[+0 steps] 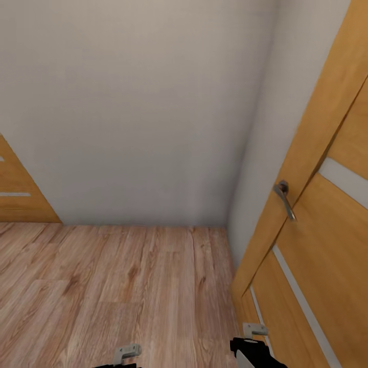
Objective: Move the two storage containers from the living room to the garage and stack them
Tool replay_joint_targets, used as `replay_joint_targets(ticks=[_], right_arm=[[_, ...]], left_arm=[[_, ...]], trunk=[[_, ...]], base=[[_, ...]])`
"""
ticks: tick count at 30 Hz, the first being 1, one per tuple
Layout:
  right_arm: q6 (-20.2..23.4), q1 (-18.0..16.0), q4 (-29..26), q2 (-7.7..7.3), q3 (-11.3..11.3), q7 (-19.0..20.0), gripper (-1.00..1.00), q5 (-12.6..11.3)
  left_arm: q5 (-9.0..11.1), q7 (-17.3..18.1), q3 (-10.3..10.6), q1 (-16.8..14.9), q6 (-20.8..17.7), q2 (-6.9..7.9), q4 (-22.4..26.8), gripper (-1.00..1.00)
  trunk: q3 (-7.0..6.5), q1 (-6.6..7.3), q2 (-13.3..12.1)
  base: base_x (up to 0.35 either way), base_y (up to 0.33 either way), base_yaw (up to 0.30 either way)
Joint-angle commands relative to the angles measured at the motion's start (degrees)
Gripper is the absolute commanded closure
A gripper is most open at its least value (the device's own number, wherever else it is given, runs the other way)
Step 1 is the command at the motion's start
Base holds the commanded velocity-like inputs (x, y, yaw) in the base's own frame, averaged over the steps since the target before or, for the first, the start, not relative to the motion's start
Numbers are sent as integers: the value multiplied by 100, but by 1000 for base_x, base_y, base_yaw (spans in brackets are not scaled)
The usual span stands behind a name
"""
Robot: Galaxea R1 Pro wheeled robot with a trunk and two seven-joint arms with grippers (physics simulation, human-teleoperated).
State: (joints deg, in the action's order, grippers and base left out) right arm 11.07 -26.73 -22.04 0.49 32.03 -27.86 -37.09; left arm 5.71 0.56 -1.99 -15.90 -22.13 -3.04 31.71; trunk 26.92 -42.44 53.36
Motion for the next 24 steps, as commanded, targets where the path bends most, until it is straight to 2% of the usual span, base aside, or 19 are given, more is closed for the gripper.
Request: replay_joint_targets(ticks=[1, 24], right_arm=[[36, -5, -11, -5, 46, -44, -100, -27], [36, -7, -11, -5, 44, -44, -100, -18]], left_arm=[[53, 6, -21, -1, -37, -3, 10, -100], [53, 6, -21, -1, -35, -3, 10, -100]], trunk=[[6, -4, 4], [6, -4, 4]], base=[[319, 0, 0], [317, 0, 0]])
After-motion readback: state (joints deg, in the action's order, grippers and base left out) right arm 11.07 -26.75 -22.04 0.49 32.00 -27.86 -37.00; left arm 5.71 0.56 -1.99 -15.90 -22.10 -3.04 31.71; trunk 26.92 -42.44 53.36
